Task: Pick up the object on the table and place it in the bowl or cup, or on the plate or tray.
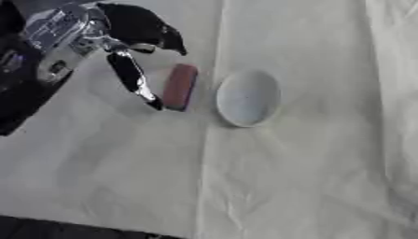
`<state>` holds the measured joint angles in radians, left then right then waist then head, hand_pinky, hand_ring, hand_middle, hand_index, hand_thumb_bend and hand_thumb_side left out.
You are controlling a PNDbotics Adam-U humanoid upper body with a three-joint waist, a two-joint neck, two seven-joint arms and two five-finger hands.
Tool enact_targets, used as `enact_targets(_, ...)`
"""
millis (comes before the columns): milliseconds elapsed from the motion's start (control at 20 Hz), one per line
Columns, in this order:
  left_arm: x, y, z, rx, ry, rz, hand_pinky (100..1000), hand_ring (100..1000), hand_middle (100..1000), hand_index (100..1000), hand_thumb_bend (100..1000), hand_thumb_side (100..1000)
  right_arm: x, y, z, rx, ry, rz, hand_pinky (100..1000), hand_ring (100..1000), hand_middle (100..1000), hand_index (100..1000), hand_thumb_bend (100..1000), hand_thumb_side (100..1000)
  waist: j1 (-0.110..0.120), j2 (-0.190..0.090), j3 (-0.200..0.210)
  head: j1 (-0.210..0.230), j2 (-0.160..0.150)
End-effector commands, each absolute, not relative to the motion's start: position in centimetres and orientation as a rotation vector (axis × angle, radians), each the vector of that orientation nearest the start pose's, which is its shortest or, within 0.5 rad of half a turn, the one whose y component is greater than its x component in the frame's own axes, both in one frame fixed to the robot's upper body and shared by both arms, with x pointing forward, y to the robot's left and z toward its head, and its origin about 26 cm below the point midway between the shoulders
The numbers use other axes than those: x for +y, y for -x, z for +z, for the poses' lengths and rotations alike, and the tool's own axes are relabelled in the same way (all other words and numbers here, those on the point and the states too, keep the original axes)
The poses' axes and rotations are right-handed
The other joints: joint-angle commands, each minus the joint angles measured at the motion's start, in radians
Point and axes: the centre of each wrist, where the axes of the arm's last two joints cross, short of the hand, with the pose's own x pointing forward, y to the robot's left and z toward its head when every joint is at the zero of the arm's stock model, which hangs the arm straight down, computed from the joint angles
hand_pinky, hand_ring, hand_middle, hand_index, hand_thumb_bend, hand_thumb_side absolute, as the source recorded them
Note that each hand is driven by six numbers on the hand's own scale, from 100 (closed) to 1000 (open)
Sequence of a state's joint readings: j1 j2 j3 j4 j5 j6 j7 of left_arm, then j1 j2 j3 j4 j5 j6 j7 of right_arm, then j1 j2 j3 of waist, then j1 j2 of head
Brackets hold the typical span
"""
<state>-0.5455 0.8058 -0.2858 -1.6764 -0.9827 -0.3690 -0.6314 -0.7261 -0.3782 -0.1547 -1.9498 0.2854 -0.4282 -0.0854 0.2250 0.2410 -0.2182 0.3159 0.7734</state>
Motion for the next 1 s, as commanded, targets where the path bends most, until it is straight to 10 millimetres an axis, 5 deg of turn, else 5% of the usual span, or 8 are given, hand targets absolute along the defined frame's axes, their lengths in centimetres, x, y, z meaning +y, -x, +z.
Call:
enact_targets(50, 30.0, -35.7, 22.8, 1.454, 1.45, 2.913, 714, 742, 822, 926, 734, 879, -26.5, -31.1, 34.0, 2.995, -0.608, -0.455, 580, 670, 884, 849, 100, 595, -0.011, -0.015, 0.006, -0.003, -0.003)
enact_targets(1000, 30.6, -37.1, 21.5, 1.45, 1.456, 2.988, 712, 736, 820, 925, 719, 893, -26.4, -31.2, 34.1, 2.991, -0.599, -0.462, 579, 668, 884, 850, 100, 594, -0.01, -0.007, 0.002, -0.004, -0.003)
